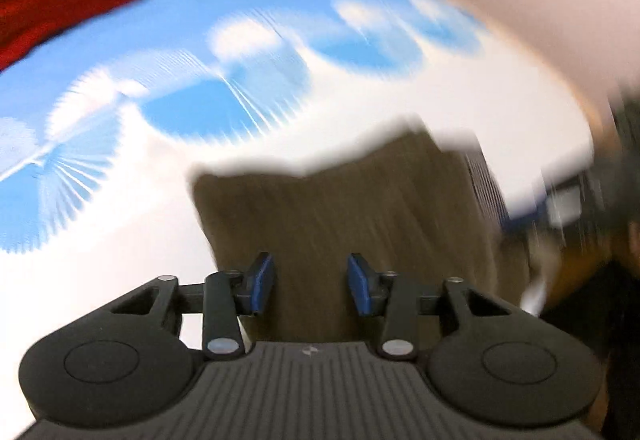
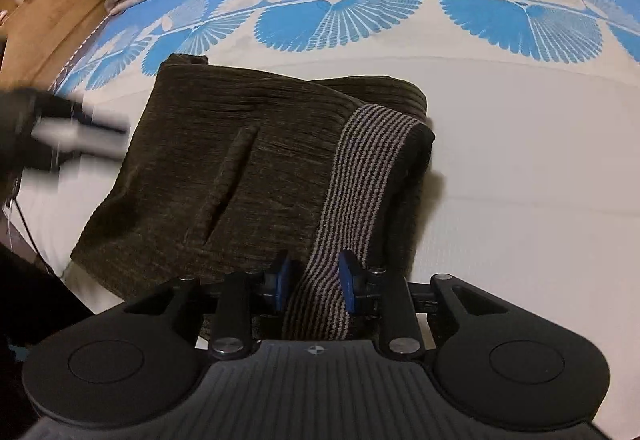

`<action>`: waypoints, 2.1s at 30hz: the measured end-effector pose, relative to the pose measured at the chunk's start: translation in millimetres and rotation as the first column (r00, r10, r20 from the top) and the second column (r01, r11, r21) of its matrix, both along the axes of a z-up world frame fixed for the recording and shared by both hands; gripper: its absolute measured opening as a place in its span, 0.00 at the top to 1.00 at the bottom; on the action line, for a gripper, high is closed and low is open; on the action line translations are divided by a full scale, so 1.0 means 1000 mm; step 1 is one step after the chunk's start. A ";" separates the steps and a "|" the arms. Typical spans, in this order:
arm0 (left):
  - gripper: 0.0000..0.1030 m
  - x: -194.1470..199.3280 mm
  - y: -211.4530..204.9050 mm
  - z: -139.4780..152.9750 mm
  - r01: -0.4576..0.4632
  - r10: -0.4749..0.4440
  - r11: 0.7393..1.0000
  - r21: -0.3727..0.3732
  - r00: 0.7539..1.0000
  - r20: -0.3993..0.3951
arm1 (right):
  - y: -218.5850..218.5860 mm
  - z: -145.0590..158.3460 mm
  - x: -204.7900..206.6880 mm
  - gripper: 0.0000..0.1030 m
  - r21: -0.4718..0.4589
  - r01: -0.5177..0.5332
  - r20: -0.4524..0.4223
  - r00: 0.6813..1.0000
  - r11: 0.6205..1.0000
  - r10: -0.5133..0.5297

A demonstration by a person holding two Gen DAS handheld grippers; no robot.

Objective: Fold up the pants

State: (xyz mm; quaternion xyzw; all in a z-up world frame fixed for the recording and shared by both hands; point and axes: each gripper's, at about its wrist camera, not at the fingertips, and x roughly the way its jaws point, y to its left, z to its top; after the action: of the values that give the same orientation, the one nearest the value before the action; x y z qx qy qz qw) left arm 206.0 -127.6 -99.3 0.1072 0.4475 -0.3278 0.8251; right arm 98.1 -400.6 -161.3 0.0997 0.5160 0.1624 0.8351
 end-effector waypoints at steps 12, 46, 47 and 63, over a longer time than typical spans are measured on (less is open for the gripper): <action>0.99 0.054 -0.015 -0.059 -0.213 0.218 0.961 0.178 0.976 -0.011 | 0.000 -0.002 0.003 0.74 0.026 -0.016 0.004 1.000 1.000 0.016; 0.54 -0.066 -0.019 -0.011 0.227 -0.213 0.963 0.144 0.971 -0.105 | -0.015 -0.002 0.015 0.37 0.004 0.344 -0.016 0.939 0.939 -0.344; 0.45 -0.059 -0.013 -0.004 0.188 -0.176 0.973 0.136 0.980 -0.095 | -0.017 -0.004 0.015 0.35 0.017 0.357 -0.037 0.934 0.934 -0.356; 0.16 0.042 0.020 -0.049 -0.309 0.289 0.951 0.006 0.883 -0.369 | 0.001 -0.031 0.036 0.18 0.049 0.281 -0.178 0.947 0.958 -0.269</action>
State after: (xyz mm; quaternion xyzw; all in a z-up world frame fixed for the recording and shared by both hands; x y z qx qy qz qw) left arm 248.2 -107.7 -148.4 -0.0478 0.5956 -0.2226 0.7704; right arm 134.0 -399.8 -191.8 0.2149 0.5600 0.0541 0.7983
